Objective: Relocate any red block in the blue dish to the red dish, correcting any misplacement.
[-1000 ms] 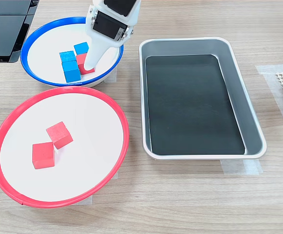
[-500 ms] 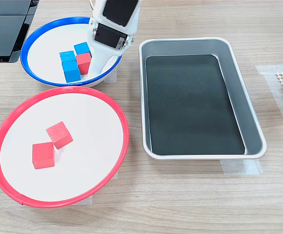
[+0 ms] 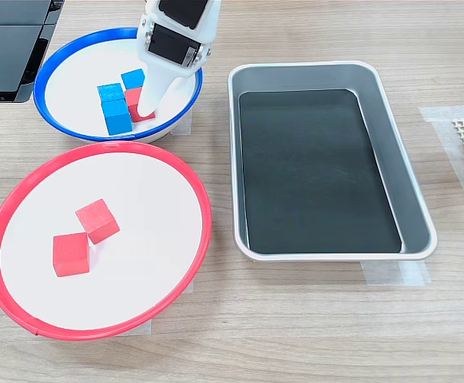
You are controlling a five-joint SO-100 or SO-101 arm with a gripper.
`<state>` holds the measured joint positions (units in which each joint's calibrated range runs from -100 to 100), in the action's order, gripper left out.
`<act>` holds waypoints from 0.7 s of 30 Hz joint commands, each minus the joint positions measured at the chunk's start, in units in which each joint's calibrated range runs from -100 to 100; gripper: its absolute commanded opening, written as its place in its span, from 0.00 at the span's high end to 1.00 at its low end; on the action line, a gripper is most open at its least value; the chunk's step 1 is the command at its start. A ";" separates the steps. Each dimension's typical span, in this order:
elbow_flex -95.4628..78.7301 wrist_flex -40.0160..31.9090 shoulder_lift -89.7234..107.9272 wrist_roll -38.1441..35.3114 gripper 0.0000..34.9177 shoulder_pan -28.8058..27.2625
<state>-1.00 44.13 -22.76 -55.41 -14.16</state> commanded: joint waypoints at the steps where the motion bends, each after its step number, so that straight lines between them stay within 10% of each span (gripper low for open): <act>1: 2.59 0.07 -0.05 -0.29 0.50 -0.66; 21: 6.78 -0.75 -4.49 -0.15 0.48 -0.19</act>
<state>2.45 43.80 -27.11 -55.75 -14.78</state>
